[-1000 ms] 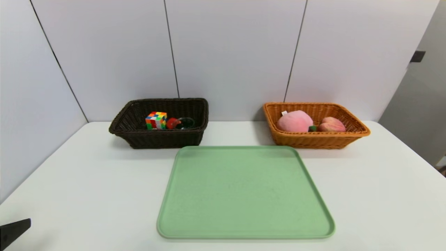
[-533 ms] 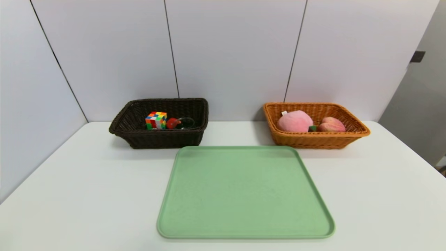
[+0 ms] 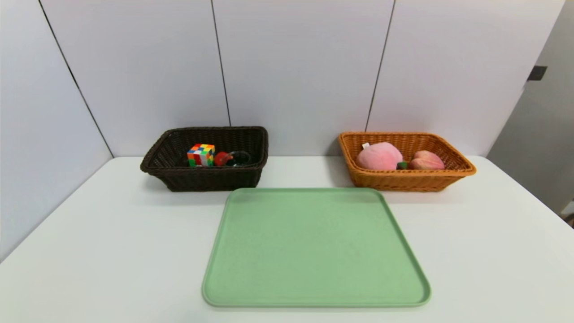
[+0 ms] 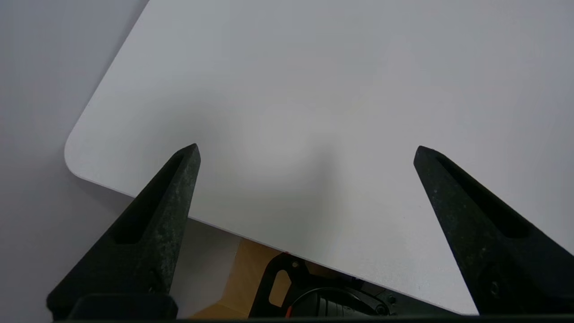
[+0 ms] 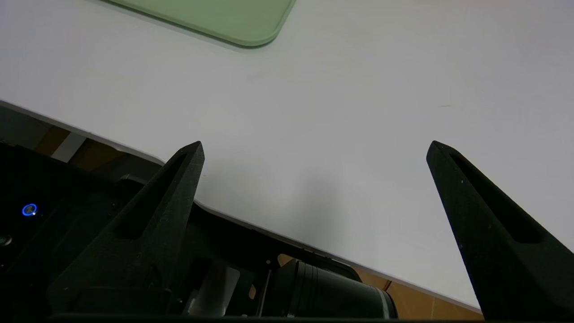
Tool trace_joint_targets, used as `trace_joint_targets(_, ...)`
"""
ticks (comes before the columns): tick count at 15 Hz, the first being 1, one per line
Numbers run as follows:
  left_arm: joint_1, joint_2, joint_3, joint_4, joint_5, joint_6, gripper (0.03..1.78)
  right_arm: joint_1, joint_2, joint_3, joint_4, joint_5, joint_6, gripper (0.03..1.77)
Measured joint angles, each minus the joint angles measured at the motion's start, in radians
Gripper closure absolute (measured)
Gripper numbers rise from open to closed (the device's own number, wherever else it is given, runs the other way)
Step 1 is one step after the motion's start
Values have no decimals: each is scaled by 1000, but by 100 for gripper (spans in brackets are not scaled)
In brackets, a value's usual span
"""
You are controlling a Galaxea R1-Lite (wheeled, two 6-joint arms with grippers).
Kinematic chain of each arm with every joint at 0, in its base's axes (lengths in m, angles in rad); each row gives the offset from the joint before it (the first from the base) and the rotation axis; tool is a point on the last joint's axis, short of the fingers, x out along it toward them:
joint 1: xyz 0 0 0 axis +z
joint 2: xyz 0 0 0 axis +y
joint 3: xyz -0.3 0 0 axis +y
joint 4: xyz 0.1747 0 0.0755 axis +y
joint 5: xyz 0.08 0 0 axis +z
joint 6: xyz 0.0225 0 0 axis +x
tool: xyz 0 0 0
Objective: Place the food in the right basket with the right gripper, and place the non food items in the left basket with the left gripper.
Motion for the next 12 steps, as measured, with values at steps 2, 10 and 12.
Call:
trace_joint_targets(2,13,-48,19,-8,-27,1,12,-5,-49,9,0,-3,1,9)
trace_joint_targets(10,17,-91,222,-402,-28,12,12,-10,-193,188,-232,-83,28,9)
trace_joint_targets(12,17,-92,306,-556,-27,29,12,-10,-197,310,-431,-93,29,9)
